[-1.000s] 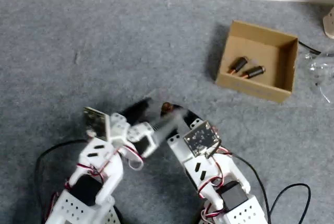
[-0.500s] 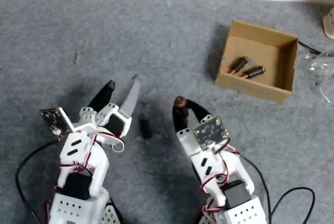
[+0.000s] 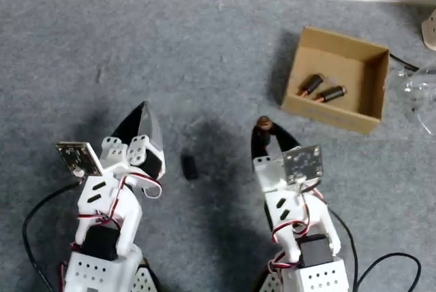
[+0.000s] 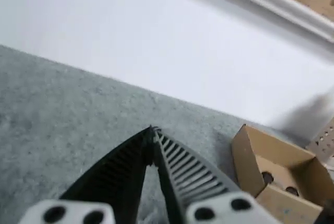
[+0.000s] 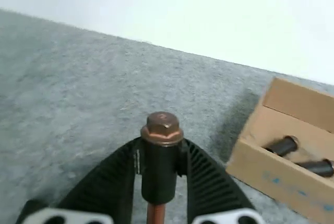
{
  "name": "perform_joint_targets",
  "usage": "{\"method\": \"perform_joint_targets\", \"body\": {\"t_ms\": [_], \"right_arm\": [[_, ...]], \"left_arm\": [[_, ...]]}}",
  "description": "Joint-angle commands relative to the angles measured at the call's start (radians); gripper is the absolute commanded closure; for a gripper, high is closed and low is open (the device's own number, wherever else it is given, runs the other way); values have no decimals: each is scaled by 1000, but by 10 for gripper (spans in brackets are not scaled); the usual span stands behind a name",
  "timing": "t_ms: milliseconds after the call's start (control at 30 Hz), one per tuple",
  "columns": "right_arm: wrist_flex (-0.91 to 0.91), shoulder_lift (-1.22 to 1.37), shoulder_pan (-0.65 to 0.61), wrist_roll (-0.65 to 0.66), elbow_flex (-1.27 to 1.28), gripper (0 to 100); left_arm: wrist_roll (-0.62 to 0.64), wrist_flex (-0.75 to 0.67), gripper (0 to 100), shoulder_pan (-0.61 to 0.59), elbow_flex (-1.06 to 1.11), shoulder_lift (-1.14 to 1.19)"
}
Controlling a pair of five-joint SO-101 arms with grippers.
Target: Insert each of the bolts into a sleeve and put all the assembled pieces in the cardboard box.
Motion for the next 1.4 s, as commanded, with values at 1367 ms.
{"method": "perform_joint_targets", "body": {"t_ms": [1367], "right_arm": [[-111, 854, 193, 101, -579, 995]], "left_arm": [[-577, 298, 993, -13, -2, -18]]}}
